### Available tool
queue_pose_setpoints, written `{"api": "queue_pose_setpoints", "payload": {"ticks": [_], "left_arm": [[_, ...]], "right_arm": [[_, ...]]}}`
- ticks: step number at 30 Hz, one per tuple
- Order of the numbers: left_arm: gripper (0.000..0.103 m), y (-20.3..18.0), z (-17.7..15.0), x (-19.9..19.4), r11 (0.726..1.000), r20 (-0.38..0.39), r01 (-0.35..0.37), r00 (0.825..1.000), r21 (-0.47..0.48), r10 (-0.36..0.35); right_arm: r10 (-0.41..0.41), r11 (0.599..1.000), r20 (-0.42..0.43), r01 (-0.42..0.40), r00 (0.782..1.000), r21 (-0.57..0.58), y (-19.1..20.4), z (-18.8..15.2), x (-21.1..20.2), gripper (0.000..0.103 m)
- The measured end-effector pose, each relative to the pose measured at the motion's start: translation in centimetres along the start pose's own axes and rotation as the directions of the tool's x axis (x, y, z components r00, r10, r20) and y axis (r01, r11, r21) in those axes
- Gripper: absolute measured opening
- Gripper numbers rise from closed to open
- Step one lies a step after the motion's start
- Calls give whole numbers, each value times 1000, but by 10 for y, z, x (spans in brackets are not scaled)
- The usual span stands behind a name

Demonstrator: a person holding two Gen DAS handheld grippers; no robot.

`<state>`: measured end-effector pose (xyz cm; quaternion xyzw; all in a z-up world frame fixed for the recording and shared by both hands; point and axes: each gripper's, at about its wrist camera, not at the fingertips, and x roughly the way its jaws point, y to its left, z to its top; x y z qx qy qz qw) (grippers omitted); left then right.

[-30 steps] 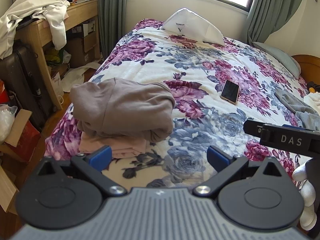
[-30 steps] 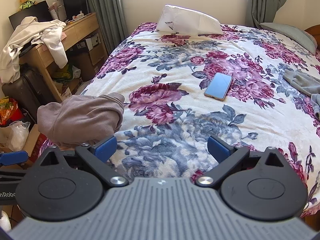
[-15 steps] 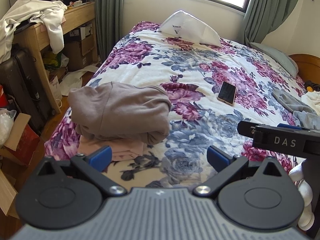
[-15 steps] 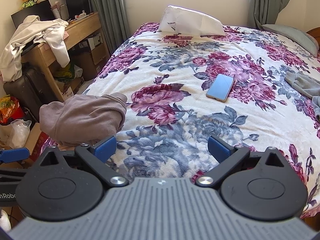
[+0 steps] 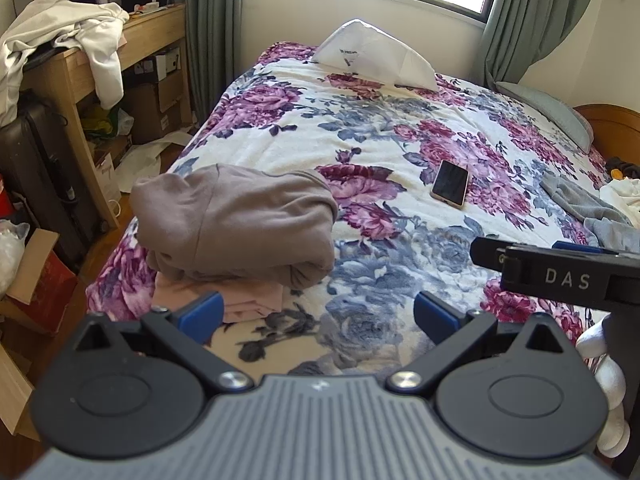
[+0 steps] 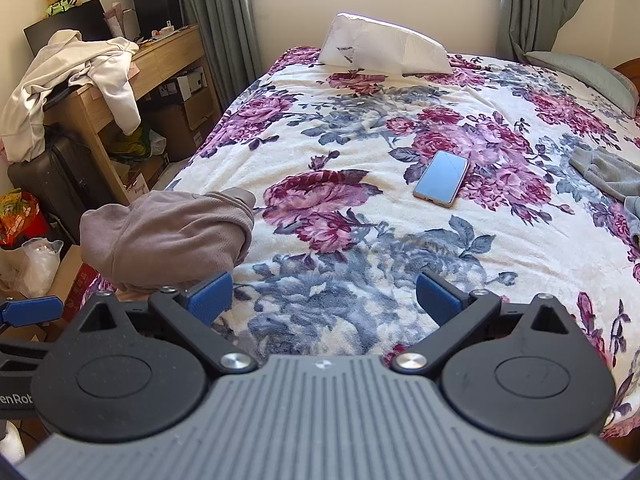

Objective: Fold clothes

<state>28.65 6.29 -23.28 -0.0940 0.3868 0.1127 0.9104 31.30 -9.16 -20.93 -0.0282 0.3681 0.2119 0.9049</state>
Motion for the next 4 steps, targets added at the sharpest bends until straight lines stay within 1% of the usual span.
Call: {"api": "queue_pose_setpoints", "payload": {"ticks": [4], "left_arm": [[103,-1,-1,0,1000,1,1,1000,5,-1]], "right_arm": [[2,1000,-1,-2,1000,-1,1,0,1,101]]}}
